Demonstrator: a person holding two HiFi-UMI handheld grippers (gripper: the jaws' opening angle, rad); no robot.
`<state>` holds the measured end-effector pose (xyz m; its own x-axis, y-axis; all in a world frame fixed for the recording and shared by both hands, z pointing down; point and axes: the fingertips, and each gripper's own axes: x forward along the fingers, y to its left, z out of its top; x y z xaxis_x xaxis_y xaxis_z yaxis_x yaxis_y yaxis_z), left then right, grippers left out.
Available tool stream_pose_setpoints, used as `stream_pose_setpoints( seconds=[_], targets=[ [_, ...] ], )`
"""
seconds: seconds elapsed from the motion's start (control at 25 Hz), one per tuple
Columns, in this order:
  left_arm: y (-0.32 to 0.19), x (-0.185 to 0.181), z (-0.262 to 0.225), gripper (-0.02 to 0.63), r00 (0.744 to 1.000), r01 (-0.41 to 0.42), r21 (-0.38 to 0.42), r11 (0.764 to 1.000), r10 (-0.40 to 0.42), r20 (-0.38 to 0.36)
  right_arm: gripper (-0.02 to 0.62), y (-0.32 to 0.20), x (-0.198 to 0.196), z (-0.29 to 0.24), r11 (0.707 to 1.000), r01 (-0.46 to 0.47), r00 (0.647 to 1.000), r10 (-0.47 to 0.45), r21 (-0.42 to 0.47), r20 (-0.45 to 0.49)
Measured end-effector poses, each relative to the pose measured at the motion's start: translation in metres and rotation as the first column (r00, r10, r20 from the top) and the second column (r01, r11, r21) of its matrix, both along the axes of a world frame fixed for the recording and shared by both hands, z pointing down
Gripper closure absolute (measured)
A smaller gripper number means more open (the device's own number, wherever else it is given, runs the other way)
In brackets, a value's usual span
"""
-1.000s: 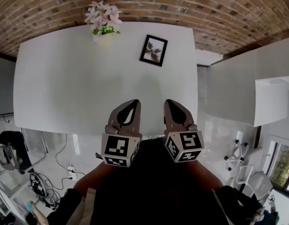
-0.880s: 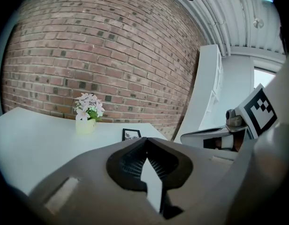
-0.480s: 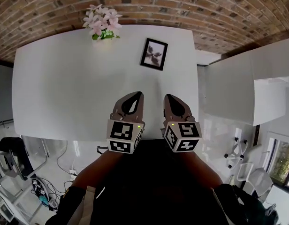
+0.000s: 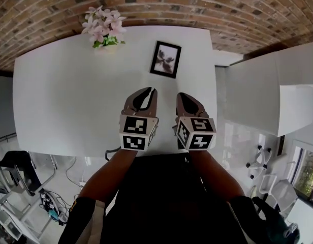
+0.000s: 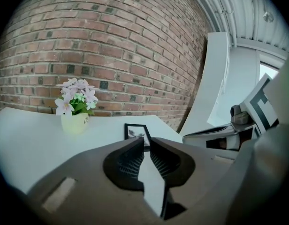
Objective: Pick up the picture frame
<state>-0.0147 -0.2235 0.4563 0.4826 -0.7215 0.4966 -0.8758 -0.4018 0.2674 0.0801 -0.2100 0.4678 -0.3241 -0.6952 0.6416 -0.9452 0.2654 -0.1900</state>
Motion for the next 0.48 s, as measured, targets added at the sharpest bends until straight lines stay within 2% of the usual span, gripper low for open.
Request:
stream_pose_setpoints(
  seconds=[0.08, 0.16, 0.48],
  targets=[
    [-0.01, 0.001, 0.009, 0.56, 1.0, 0.003, -0.016, 1.0, -0.003, 0.012, 0.592, -0.008, 0.001, 0.01, 1.0, -0.003, 1.0, 0.003, -0.023, 0.003],
    [-0.02, 0.002, 0.02, 0.56, 1.0, 0.003, -0.034, 0.999, -0.002, 0.025, 0.541, -0.017, 0.001, 0.018, 0.999, -0.006, 1.0, 0.007, -0.043, 0.008],
    [-0.056, 0.001, 0.054, 0.546, 0.998, 0.008, -0.098, 0.995, -0.001, 0.065, 0.534, -0.05, 0.006, 0.043, 0.995, -0.036, 0.999, 0.037, -0.09, 0.009]
  ],
)
